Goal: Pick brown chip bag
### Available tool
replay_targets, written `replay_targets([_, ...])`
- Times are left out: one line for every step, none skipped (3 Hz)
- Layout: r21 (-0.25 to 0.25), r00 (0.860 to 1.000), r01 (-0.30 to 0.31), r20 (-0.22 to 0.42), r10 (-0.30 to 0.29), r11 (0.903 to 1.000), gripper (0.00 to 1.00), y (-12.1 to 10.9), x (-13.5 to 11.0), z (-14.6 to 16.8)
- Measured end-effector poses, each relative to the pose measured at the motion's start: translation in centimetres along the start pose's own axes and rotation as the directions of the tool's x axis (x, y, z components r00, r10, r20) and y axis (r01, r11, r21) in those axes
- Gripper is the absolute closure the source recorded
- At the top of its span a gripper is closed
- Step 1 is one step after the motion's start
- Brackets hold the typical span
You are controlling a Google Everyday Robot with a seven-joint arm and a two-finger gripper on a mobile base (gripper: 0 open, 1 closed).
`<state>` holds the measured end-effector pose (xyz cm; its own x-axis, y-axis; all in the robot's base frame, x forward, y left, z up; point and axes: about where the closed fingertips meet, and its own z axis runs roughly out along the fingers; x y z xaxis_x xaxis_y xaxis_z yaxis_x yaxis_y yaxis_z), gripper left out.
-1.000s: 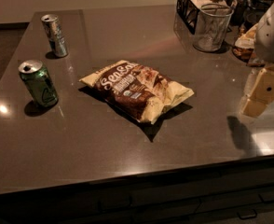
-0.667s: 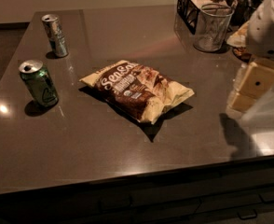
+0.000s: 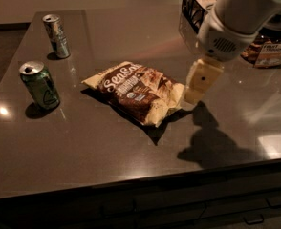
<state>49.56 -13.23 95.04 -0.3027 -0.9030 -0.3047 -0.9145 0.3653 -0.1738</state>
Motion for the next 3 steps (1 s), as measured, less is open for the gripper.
replay_targets([0.026, 0.997, -0.074, -0.025, 0.074, 0.9970, 0.00, -1.5, -2.4, 3.5])
replay_targets([0.032, 0.990, -0.135, -0.042, 0.136, 0.9904, 0.00, -2.0, -5.4, 6.1])
replay_targets([-0.011, 0.984, -0.164, -0.073, 0.163, 0.9864, 0.00, -1.8, -7.8, 8.8])
